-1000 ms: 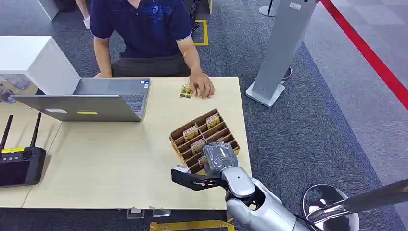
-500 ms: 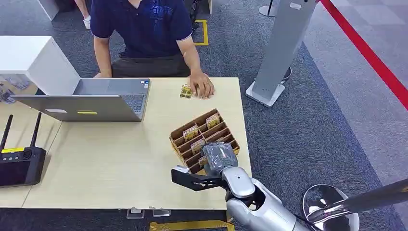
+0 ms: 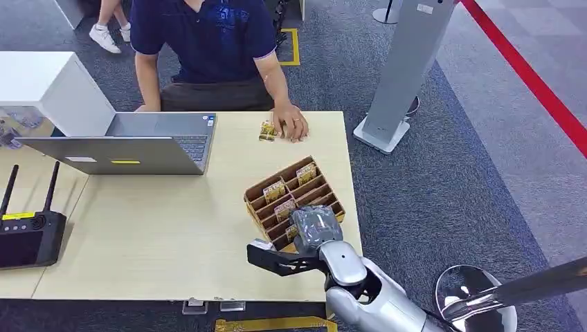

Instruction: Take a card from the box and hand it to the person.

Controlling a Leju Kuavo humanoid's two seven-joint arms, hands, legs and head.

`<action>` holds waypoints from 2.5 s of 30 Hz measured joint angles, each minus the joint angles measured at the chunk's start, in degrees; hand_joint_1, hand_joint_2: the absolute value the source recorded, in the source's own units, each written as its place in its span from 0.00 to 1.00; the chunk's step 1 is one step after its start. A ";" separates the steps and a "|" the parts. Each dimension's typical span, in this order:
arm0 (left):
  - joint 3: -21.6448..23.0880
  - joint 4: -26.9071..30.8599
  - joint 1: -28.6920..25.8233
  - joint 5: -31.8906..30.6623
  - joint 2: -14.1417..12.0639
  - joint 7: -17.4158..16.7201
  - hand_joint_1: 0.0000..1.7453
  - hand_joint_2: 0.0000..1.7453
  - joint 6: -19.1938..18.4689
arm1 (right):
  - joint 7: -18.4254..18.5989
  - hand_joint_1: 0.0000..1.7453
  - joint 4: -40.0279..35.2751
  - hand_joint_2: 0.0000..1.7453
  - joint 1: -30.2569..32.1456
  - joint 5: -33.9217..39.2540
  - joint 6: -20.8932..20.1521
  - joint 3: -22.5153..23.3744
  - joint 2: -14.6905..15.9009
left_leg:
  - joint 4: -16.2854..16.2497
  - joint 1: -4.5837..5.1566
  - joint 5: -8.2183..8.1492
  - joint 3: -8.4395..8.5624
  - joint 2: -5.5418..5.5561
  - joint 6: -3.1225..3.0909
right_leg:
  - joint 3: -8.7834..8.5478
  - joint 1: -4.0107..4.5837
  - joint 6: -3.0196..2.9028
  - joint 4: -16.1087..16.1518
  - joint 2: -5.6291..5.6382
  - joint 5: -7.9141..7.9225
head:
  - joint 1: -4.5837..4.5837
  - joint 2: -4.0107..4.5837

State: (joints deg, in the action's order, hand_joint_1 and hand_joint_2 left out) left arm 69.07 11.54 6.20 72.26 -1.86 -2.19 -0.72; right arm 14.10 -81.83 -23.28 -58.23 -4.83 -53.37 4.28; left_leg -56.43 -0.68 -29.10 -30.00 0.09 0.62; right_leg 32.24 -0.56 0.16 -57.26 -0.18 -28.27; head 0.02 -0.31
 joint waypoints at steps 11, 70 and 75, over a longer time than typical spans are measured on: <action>0.00 0.00 0.00 0.11 0.00 0.00 0.00 0.00 -0.04 | -0.04 0.62 0.04 1.00 0.01 -0.04 0.00 0.00 0.00 | 0.00 0.00 0.00 0.00 0.00 0.00 | 0.00 0.00 0.00 0.00 0.00 0.00 | 0.00 0.00; 0.00 -0.02 -0.18 0.42 0.00 0.85 0.00 0.00 0.02 | -0.17 0.74 -14.82 1.00 0.29 -0.48 7.23 5.62 2.71 | 0.00 0.00 0.00 0.03 0.00 0.00 | -0.01 0.00 0.00 0.00 0.01 0.00 | 0.00 0.00; 0.00 -0.02 -0.18 0.42 0.00 0.87 0.00 0.00 0.02 | -0.81 0.74 -17.64 1.00 -0.81 1.99 9.07 6.80 3.06 | 0.00 0.00 0.00 0.03 0.00 0.00 | -0.02 0.00 0.00 0.00 0.01 0.00 | 0.00 0.00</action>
State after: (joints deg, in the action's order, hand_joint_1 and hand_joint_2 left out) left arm 69.07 11.52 6.02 72.67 -1.86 -1.31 -0.70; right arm 13.29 -99.47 -24.08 -56.23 4.24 -46.58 7.34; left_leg -56.43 -0.68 -29.10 -29.97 0.09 0.62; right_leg 32.22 -0.56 0.16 -57.26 -0.18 -28.27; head 0.02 -0.31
